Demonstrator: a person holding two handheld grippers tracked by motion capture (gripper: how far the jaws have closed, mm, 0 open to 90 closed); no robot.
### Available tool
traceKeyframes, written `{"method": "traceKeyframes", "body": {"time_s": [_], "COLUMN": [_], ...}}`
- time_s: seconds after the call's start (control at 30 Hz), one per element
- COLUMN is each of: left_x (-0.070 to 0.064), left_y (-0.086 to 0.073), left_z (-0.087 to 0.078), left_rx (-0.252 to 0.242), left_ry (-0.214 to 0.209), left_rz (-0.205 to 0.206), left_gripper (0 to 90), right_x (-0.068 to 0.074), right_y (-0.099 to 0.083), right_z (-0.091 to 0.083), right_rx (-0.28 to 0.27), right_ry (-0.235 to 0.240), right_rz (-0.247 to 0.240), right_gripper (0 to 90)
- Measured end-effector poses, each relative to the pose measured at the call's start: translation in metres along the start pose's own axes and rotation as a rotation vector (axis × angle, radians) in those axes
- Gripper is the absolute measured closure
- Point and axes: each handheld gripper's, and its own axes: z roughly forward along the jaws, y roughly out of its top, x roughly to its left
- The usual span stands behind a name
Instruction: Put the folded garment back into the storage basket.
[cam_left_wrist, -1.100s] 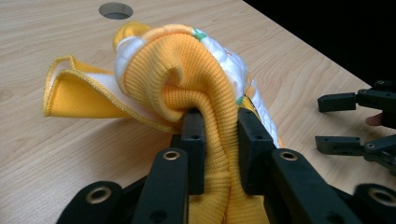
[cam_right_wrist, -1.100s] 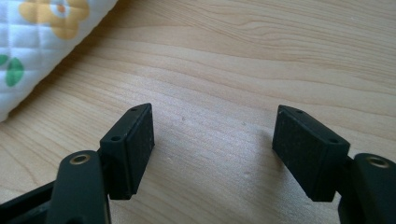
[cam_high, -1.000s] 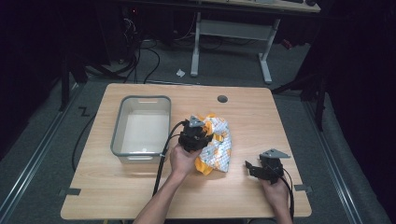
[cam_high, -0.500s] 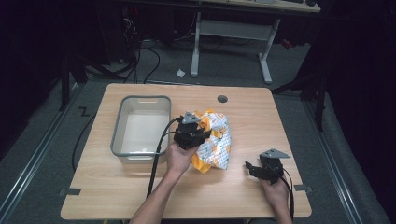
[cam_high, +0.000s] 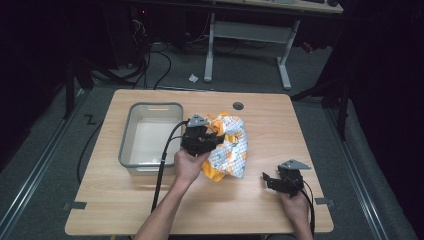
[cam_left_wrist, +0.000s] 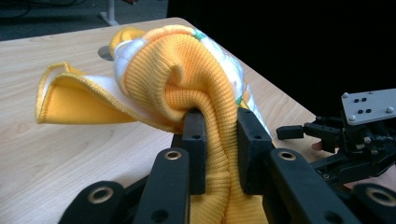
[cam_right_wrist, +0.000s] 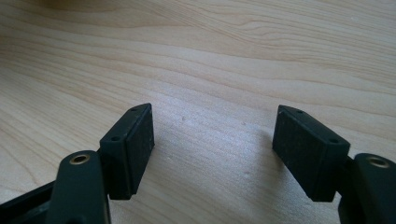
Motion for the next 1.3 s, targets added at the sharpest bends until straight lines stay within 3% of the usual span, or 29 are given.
{"method": "traceKeyframes", "body": {"time_s": [0.23, 0.57, 1.3], "left_x": [0.003, 0.012, 0.032], "left_y": [0.005, 0.007, 0.015], "left_z": [-0.012, -0.027, -0.064], "left_rx": [-0.011, -0.024, -0.068], "left_ry": [0.018, 0.019, 0.064], "left_rz": [0.008, -0.015, -0.043], "left_gripper": [76.2, 76.1, 76.0], "right_x": [0.0, 0.0, 0.0], "right_y": [0.0, 0.0, 0.0], "right_z": [0.0, 0.0, 0.0], "right_rx": [0.0, 0.001, 0.001], "right_ry": [0.0, 0.0, 0.0], "right_rz": [0.0, 0.0, 0.001], "right_gripper": [29.4, 29.4, 29.3]}}
